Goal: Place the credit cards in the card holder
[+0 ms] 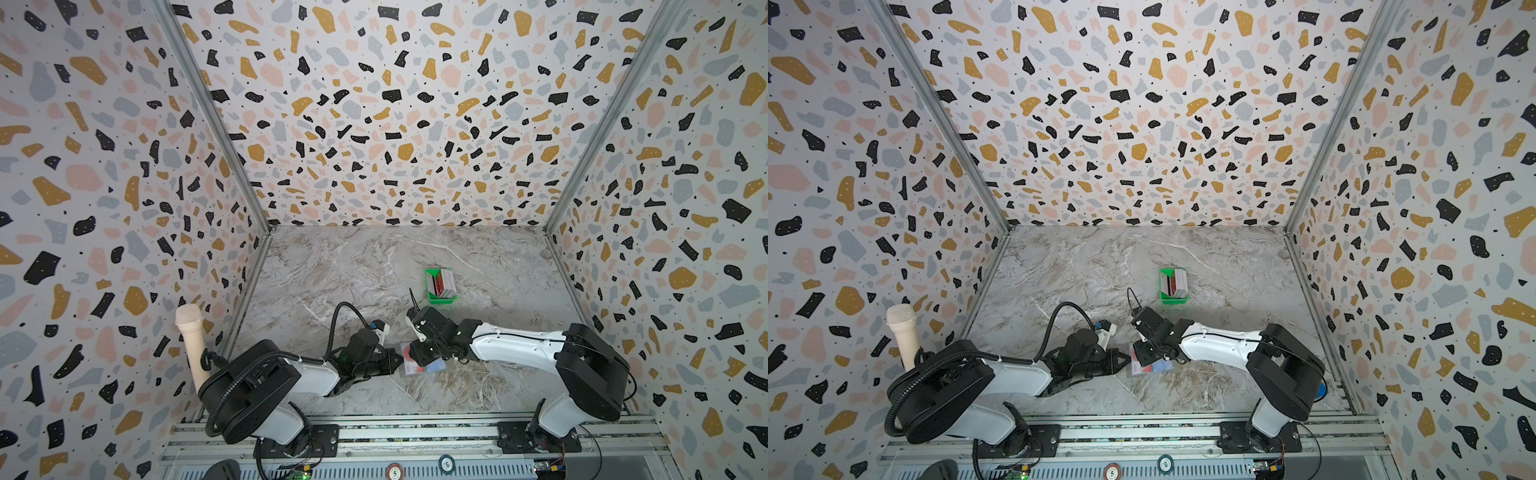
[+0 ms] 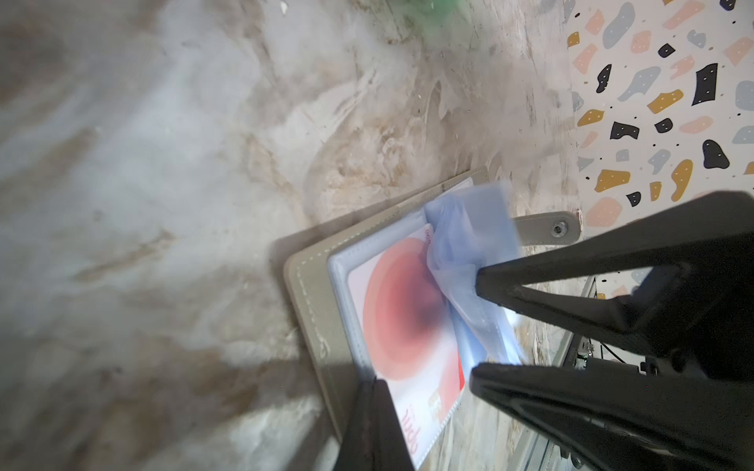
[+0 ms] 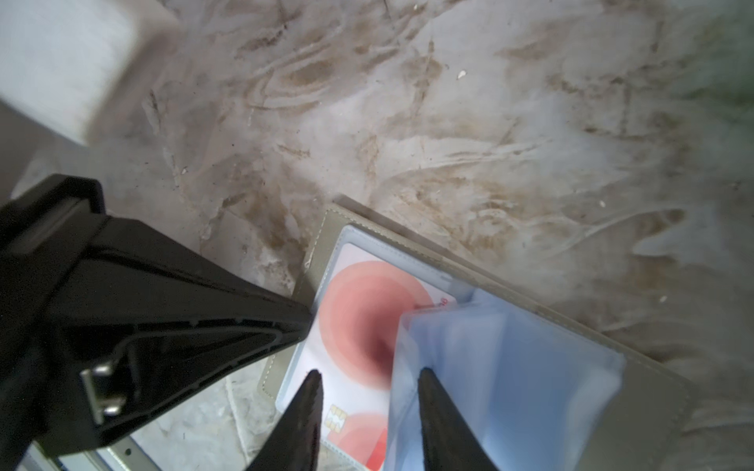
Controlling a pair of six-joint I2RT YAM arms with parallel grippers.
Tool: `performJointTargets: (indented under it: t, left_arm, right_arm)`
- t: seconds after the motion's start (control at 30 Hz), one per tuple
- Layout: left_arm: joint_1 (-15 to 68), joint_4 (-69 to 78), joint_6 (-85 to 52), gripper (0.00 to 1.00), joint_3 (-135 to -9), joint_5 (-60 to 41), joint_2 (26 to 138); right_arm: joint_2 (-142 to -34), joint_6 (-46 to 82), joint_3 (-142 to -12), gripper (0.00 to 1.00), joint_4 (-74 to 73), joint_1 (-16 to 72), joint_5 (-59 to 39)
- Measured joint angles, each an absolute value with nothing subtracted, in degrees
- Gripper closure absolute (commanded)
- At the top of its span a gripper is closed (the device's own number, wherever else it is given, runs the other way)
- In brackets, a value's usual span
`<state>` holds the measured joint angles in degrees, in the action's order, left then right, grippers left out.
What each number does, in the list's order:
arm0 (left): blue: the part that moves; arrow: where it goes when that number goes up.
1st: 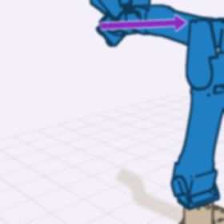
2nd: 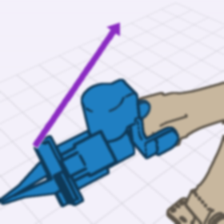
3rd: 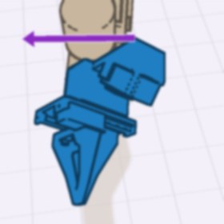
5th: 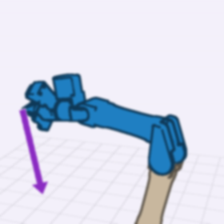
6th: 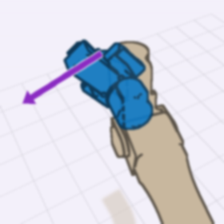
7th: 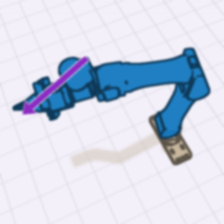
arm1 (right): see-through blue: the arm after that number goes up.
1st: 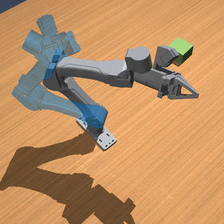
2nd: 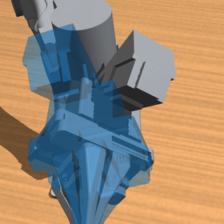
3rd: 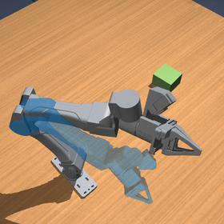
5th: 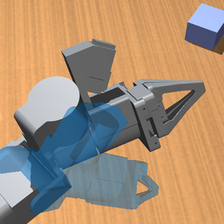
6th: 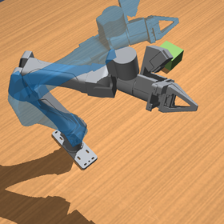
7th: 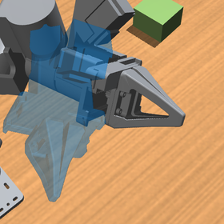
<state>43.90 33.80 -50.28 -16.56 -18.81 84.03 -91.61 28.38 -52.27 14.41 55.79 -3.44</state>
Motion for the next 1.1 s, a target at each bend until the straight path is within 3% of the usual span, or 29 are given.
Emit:
performJointTargets:
  t: [0.5,0.6,0.83,1.1]
  left_arm:
    - [43.90,33.91,-50.35,1.00,-16.53,-19.03,84.03]
    - [43.90,33.91,-50.35,1.00,-16.53,-19.03,84.03]
    - [43.90,33.93,-50.35,1.00,-16.53,-19.03,84.03]
    - [43.72,34.15,-50.33,1.00,-16.56,-19.07,84.38]
  right_arm:
    - [-91.13,29.08,-52.03,0.49,15.92,55.46,-0.05]
    - [-91.13,29.08,-52.01,0.58,16.12,55.46,0.60]
    - [-91.13,28.93,-52.05,0.89,17.15,55.96,2.31]
    - [-92.51,29.85,-55.00,0.91,14.17,57.14,-3.14]
